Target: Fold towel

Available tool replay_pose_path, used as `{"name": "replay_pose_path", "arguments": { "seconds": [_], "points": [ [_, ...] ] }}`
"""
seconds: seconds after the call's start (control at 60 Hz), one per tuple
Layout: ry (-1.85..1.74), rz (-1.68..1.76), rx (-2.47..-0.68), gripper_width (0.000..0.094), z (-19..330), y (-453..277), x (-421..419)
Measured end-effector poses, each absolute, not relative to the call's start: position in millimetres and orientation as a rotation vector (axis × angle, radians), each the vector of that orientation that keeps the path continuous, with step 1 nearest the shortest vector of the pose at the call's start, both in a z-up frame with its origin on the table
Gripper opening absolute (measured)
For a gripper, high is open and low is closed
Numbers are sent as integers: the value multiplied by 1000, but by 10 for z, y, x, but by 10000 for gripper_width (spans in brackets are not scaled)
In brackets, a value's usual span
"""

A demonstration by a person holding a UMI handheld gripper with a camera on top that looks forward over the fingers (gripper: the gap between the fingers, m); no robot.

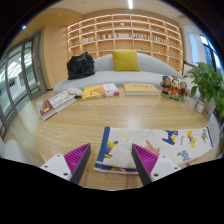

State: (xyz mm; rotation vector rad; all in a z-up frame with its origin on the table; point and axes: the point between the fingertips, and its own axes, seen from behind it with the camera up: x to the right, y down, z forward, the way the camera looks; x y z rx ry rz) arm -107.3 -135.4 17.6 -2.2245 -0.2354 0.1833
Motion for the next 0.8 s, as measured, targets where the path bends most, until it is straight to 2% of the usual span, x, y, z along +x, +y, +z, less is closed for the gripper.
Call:
{"name": "replay_pose_path", "arguments": {
  "seconds": [0.1,0.167,0.2,0.267,0.3,0.35,0.367,0.517,0.583,0.65,0.8],
  "points": [
    [-209,127,-2259,845,-32,-1143,-1092],
    [-206,92,-2263,752,-153,-1059,-1026],
    [-219,58,-2241,644,-151,-1017,-998],
    [-259,57,-2226,512,-154,-1015,-1024],
    [-295,60,-2216,352,-161,-999,-1054],
    [-309,40,-2204,57,-151,-980,-1027],
    [-304,22,-2197,28,-139,-963,-990],
    [-309,74,-2230,26,-124,-1040,-1078],
    [-295,196,-2223,26,54,-1159,-1271],
    [-291,313,-2169,26,412,-1221,-1438],
    [-216,497,-2001,28,1519,-1229,-1351]
  ]
}}
